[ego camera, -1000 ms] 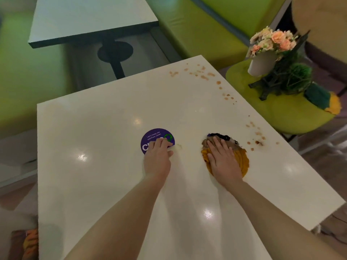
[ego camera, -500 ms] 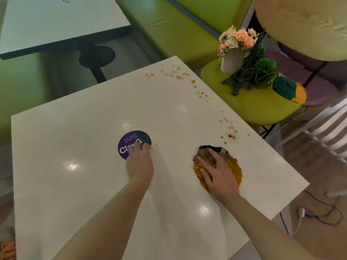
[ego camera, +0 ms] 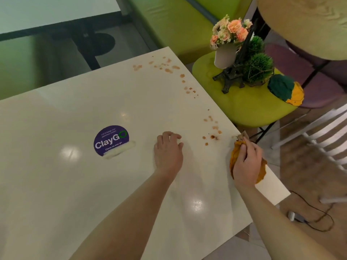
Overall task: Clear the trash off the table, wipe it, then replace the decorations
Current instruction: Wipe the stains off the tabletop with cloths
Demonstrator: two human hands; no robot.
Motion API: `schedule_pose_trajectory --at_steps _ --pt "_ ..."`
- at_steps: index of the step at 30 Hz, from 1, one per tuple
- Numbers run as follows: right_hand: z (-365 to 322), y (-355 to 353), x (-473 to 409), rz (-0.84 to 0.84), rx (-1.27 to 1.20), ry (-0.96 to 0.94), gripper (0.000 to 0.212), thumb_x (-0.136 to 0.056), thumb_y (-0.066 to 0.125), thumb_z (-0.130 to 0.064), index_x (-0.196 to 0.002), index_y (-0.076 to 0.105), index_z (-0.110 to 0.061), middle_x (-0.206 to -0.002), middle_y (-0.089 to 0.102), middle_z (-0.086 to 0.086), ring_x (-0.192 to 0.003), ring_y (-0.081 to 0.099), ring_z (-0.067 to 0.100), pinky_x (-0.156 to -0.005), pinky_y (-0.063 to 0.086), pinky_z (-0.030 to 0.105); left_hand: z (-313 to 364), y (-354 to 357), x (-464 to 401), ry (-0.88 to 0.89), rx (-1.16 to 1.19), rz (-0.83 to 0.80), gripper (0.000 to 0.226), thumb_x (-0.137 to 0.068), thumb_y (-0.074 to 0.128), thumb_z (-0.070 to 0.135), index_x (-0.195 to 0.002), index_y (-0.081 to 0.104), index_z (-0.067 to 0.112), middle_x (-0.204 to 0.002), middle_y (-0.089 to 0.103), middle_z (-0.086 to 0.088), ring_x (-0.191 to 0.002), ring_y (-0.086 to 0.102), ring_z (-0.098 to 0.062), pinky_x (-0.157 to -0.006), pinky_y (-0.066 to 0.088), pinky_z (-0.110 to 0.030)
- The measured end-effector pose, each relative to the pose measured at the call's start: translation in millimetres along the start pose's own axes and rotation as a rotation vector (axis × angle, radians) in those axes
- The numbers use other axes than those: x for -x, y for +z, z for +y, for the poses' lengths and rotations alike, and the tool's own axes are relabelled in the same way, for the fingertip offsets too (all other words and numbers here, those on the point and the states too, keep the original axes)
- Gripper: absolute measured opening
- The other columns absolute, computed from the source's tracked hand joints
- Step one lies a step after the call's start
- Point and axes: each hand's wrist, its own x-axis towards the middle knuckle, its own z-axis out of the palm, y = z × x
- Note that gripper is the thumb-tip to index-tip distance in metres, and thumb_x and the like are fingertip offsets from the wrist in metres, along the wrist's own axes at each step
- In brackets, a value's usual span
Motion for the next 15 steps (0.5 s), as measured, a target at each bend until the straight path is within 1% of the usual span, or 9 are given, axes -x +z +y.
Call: schedule_pose_trajectory --at_steps 2,3,6,8,10,11,13,14,15 --pt "-0.2 7.9 -13.1 -0.071 0.002 0.005 0.036 -0.106 0.038 -0.022 -0.137 0.055 -0.014 -0.136 0.053 0.005 -0.127 0.042 0.014 -0.102 0.022 0.008 6.3 6.0 -9.8 -0.001 -0.043 0.001 0.037 -0.101 0.044 0.027 -0.138 0.045 0.030 -0.140 0.043 0.006 -0.126 0.039 -0.019 -0.097 0.035 -0.032" --pt "-1.1 14.2 -21.7 -0.104 0.005 -0.011 0.037 -0.106 0.037 -0.022 -0.138 0.054 -0.015 -0.140 0.052 0.004 -0.131 0.040 0.013 -0.104 0.021 0.009 9.4 9.1 -13.8 0.000 -0.078 0.003 0.041 -0.102 0.041 0.026 -0.142 0.041 0.032 -0.141 0.043 0.008 -0.126 0.040 -0.018 -0.096 0.035 -0.032" --pt "-19.5 40.6 -25.2 -0.226 -0.014 -0.099 0.037 -0.106 0.036 -0.022 -0.138 0.054 -0.016 -0.144 0.051 0.000 -0.140 0.034 0.014 -0.112 0.024 0.021 7.0 10.5 -17.3 0.037 -0.209 -0.019 0.043 -0.103 0.036 0.027 -0.145 0.036 0.033 -0.141 0.044 0.008 -0.124 0.042 -0.017 -0.096 0.034 -0.031" --pt "-27.8 60.1 -12.7 -0.362 0.024 -0.213 0.036 -0.106 0.037 -0.020 -0.138 0.054 -0.015 -0.149 0.046 0.003 -0.146 0.027 0.017 -0.120 0.017 0.031 7.9 8.4 -18.0 0.034 -0.238 -0.021 0.041 -0.103 0.037 0.029 -0.144 0.040 0.033 -0.140 0.045 0.008 -0.122 0.043 -0.018 -0.095 0.033 -0.030" --pt "-20.2 69.9 -2.2 -0.454 0.150 -0.382 0.036 -0.106 0.038 -0.017 -0.138 0.055 -0.012 -0.154 0.039 0.009 -0.148 0.022 0.025 -0.123 0.010 0.038 10.7 5.8 -21.0 0.019 -0.242 -0.020 0.039 -0.102 0.041 0.030 -0.141 0.044 0.033 -0.137 0.048 0.007 -0.119 0.047 -0.019 -0.093 0.033 -0.030" --pt "-11.6 67.3 -4.2 -0.482 0.197 -0.477 0.037 -0.104 0.040 -0.014 -0.138 0.055 -0.011 -0.154 0.038 0.011 -0.147 0.024 0.029 -0.122 0.011 0.038 12.5 4.6 -23.0 0.018 -0.247 -0.018 0.038 -0.102 0.043 0.031 -0.139 0.046 0.033 -0.135 0.050 0.007 -0.117 0.049 -0.019 -0.092 0.033 -0.029" --pt "8.4 54.8 -20.5 -0.539 0.231 -0.650 0.039 -0.099 0.044 -0.008 -0.136 0.056 -0.008 -0.151 0.042 0.013 -0.144 0.033 0.031 -0.120 0.015 0.035 13.4 2.6 -26.0 -0.001 -0.241 -0.021 0.036 -0.100 0.046 0.031 -0.136 0.050 0.034 -0.131 0.052 0.007 -0.115 0.050 -0.019 -0.090 0.032 -0.029" --pt "17.2 49.3 -31.5 -0.552 0.244 -0.709 0.040 -0.096 0.045 -0.007 -0.135 0.057 -0.007 -0.149 0.045 0.013 -0.141 0.037 0.031 -0.119 0.017 0.035 13.7 2.0 -26.5 -0.013 -0.232 -0.022 0.036 -0.099 0.048 0.031 -0.135 0.051 0.033 -0.130 0.053 0.007 -0.114 0.050 -0.019 -0.089 0.032 -0.029" --pt "22.4 45.8 -42.8 -0.551 0.262 -0.720 0.041 -0.095 0.045 -0.006 -0.134 0.058 -0.007 -0.148 0.046 0.013 -0.140 0.039 0.031 -0.119 0.020 0.037 13.9 2.0 -25.8 -0.018 -0.226 -0.022 0.036 -0.099 0.049 0.030 -0.134 0.053 0.033 -0.130 0.053 0.007 -0.114 0.051 -0.019 -0.088 0.032 -0.029"
